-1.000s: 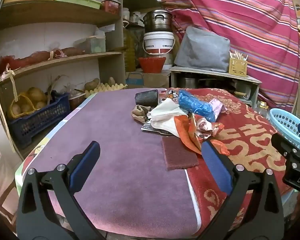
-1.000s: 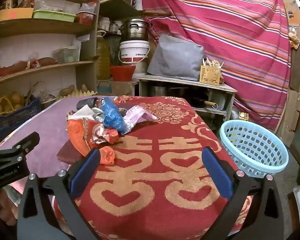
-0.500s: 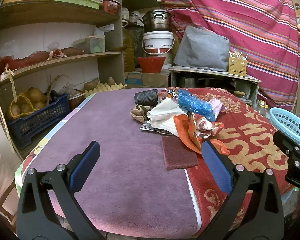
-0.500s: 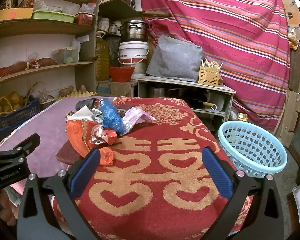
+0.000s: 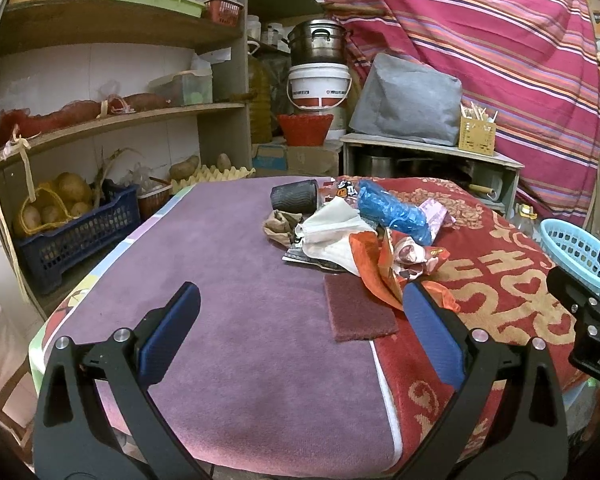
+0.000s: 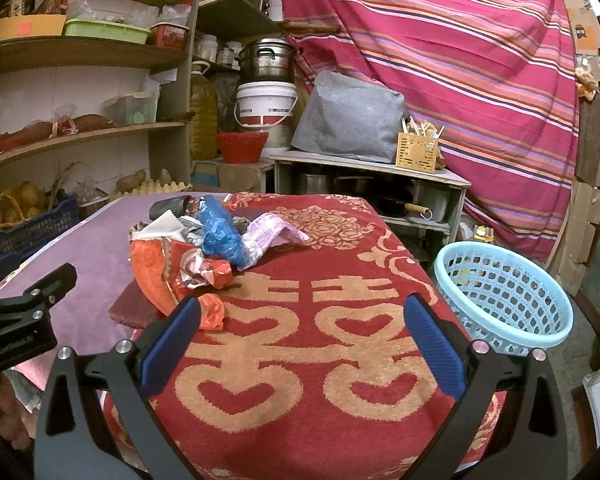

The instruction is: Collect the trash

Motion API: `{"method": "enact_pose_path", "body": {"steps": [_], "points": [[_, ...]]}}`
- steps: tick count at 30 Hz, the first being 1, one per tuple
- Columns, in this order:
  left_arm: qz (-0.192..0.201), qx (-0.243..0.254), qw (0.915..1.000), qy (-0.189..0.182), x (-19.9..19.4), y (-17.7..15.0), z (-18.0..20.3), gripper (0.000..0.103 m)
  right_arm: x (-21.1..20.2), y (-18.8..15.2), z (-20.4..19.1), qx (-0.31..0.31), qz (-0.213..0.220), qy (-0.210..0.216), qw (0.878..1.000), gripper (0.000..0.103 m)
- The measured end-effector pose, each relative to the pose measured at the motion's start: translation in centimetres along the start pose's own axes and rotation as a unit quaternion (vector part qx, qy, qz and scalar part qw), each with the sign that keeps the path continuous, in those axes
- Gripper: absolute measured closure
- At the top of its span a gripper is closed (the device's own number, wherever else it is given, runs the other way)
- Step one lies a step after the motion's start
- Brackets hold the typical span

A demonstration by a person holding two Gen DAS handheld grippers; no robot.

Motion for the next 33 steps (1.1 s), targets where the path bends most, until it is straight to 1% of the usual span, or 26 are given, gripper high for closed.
{"method": "enact_pose_path", "body": {"steps": [33], "points": [[-0.007, -0.003, 1.0, 0.001, 0.01, 0.14, -0.14, 0.005, 0.35, -0.15, 0.08, -0.001, -0.003, -0.005, 1.0, 0.004]]}}
Point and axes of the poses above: each gripper's, at about its wrist camera, not at the fingertips, and x roughly the way its jaws point, z to its right, y to its top, the point moved 2 cm from there along x, roughly the way its jaws point, and after that the axes turned 1 degree about z, right-handed, at the moved point
